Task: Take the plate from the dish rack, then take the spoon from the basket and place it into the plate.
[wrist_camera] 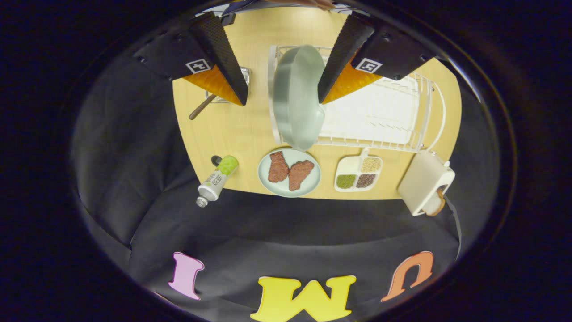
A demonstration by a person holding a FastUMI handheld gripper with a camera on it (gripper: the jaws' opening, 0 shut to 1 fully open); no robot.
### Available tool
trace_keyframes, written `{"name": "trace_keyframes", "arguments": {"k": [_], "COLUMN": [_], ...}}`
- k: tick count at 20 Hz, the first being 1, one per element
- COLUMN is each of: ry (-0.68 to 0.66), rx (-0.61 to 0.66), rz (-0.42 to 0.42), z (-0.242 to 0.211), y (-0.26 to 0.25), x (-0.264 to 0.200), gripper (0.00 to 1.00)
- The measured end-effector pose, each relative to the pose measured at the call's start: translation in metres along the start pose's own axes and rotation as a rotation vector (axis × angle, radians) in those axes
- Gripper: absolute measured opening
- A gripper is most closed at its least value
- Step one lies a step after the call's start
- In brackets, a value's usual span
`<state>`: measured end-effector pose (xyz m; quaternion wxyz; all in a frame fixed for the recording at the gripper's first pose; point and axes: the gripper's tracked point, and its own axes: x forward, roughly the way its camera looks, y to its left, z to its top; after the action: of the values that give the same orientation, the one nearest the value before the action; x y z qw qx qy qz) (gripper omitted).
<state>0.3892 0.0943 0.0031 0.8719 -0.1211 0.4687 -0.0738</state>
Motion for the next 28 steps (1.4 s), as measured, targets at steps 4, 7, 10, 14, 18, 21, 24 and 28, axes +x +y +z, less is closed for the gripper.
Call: {"name": "trace_keyframes", "arguments": {"k": [4, 7, 10, 14, 18, 21, 24, 28], "ry": [0.037, 0.071, 0.080, 0.013, -0.093, -0.105, -0.128, -0.153], "rx": [-0.035, -0.025, -0.032, -0.042, -0.013, -0.015, -0.006, 0.021], "rz": [-0.146, -0.195, -0.261, -0.355, -0.470, -0.401, -0.268, -0.062], "z": [0.012, 0.012, 0.007, 0.014, 0.025, 0.016, -0.005, -0.054], "y": [0.001, 0.012, 0.010, 0.009, -0.002, 0.003, 0.004, 0.014], "x": [0.008, 0.016, 0.014, -0.010, -0.040, -0.054, -0.061, -0.073], "gripper": [0.86, 0.70, 0.32, 0.14, 0.13, 0.13, 0.13, 0.13]}}
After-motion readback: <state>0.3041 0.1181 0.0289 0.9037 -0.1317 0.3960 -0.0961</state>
